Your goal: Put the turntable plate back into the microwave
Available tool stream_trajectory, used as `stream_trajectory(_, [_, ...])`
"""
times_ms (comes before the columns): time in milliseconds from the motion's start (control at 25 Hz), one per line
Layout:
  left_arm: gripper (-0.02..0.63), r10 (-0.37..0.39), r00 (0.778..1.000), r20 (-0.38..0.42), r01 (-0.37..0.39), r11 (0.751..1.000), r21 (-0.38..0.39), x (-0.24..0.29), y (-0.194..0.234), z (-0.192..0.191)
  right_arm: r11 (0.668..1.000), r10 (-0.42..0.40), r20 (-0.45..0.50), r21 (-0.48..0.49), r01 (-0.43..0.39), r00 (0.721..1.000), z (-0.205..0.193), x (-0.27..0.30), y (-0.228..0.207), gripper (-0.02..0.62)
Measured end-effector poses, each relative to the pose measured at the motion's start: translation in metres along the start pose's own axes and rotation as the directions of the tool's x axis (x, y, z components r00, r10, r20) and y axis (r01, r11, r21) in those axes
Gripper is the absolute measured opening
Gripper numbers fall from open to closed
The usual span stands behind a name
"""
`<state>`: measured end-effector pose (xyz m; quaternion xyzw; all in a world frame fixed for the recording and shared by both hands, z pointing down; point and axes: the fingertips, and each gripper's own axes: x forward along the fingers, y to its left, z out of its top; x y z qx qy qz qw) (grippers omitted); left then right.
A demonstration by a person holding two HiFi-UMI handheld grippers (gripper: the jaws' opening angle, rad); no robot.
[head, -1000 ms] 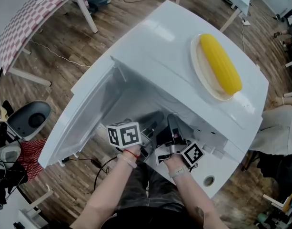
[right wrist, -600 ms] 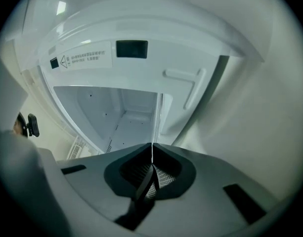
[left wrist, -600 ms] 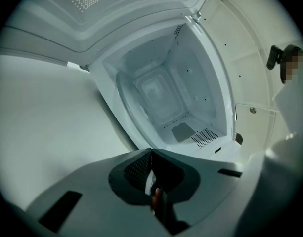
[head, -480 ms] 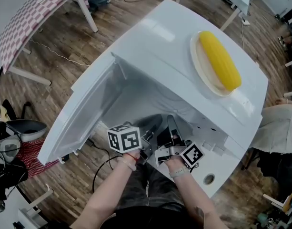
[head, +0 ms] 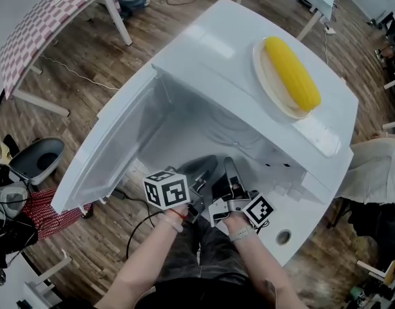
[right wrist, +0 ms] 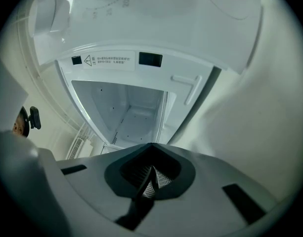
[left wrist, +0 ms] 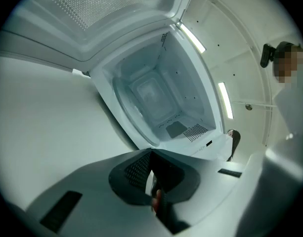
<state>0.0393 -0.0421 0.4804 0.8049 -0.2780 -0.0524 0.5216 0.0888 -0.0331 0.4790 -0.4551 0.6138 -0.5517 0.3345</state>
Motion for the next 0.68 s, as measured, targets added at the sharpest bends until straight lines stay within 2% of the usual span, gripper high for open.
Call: stream_trajectory(680, [0.011,0.009,1.0,0.016,-0.009,1.0,0.018,-0.024,-0.018,-0.023,0.999,0.01,-0.031,-0.044,-0.012,0.999,-0.02,-0.036,0.012,0.018])
